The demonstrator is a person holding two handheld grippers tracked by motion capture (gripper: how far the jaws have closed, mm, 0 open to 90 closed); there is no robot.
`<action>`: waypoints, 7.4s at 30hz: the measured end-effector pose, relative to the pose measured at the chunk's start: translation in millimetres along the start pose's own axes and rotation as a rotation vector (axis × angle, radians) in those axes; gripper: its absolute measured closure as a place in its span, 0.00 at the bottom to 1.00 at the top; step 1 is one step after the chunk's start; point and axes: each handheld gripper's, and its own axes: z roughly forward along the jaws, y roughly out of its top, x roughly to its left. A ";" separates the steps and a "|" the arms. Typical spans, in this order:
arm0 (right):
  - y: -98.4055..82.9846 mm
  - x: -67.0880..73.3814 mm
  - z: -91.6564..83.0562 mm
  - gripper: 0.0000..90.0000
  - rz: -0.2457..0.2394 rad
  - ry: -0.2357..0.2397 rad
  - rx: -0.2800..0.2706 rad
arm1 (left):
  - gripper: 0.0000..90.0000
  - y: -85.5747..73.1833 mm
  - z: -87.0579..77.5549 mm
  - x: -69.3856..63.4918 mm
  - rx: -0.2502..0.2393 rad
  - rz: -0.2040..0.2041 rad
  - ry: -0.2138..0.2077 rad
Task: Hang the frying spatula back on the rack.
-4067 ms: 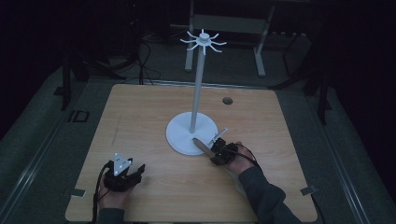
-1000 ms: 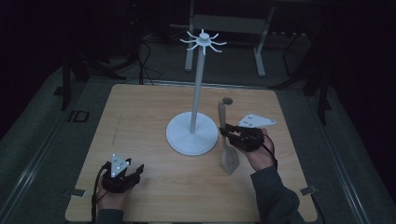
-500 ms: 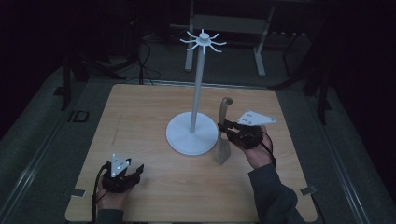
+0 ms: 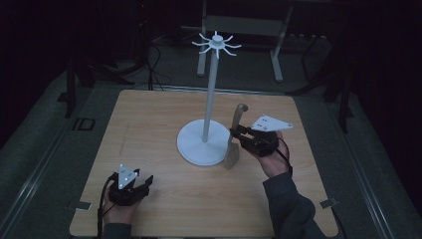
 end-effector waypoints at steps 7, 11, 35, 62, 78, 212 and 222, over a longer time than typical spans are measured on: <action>2.3 -0.3 -0.9 0.83 0.002 0.001 -0.008 | 0.49 0.0 0.1 -0.2 0.001 0.001 0.001; 4.3 -1.0 -1.3 0.83 0.002 0.000 -0.012 | 0.49 0.0 0.2 -0.1 0.001 0.000 0.000; 32.3 -7.5 -5.8 0.83 0.010 -0.006 -0.069 | 0.49 0.2 0.6 -0.2 0.002 0.001 0.000; 59.9 -17.3 -12.0 0.83 0.017 -0.012 -0.099 | 0.49 0.2 0.0 0.1 -0.002 0.000 0.002; 77.4 -22.5 -9.9 0.83 0.035 -0.006 -0.107 | 0.49 0.3 -0.2 0.2 -0.004 -0.002 0.001; 114.8 -30.3 27.9 0.69 0.089 0.014 -0.043 | 0.49 0.5 -0.4 0.5 -0.010 -0.004 0.001; 110.2 -29.9 25.0 0.42 0.074 -0.012 -0.034 | 0.49 0.6 0.0 0.4 -0.008 -0.004 0.000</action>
